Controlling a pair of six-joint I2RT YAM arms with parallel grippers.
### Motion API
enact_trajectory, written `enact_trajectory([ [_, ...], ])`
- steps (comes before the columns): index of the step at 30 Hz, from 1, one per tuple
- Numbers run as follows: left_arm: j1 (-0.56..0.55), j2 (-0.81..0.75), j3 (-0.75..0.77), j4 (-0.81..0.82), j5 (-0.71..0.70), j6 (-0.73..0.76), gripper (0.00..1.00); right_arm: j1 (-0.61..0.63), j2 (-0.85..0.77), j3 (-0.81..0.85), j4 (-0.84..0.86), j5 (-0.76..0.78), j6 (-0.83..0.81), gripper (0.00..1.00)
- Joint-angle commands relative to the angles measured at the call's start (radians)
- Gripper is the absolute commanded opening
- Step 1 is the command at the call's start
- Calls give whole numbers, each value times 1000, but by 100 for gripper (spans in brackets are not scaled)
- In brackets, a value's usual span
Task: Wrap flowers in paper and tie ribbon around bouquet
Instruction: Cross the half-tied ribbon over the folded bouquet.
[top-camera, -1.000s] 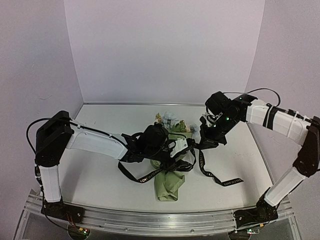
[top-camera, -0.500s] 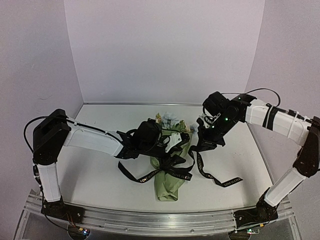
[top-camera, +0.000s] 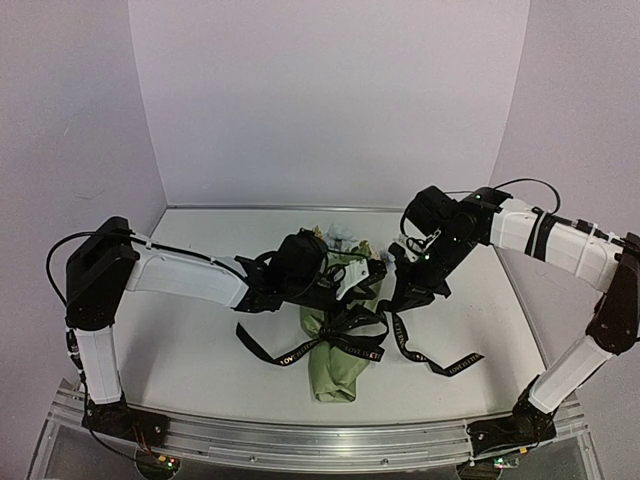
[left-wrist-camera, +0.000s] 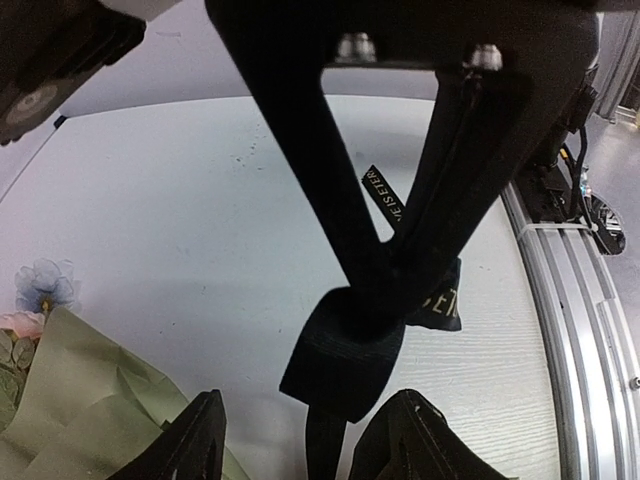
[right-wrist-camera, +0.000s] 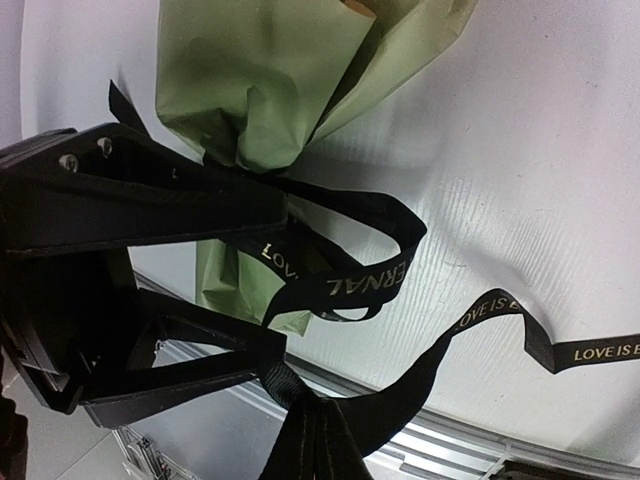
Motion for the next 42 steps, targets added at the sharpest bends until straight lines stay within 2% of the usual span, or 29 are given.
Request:
enact_trajectory([
  [1,-3,-4,68,12,48,11,56,6,-16,24,-15,-43,-34,0],
  [7,-3,9,84,-2,70,12,41,6,-17,15,-16,-64,-49,0],
  [14,-8,13,77,-34,82,12,14,8,-18,1,-13,-81,-52,0],
  [17,-12,-10,39,-21,66,13,2,15,-22,-15,-10,-92,-56,5],
  [22,-30,-96,-81,40,19,60,0,42,-55,-101,41,-111,-52,20],
  [25,-50,-141,-143,47,-11,107,0,68,-74,-169,95,-117,-34,25],
  [31,-90,-224,-243,52,-83,161,0,73,-184,-334,226,-15,-45,39],
  [37,-133,-215,-208,-3,-99,238,0,69,-245,-355,228,149,-126,54],
  [42,-167,-178,-178,-38,-129,295,0,43,-187,-312,216,113,-149,59],
])
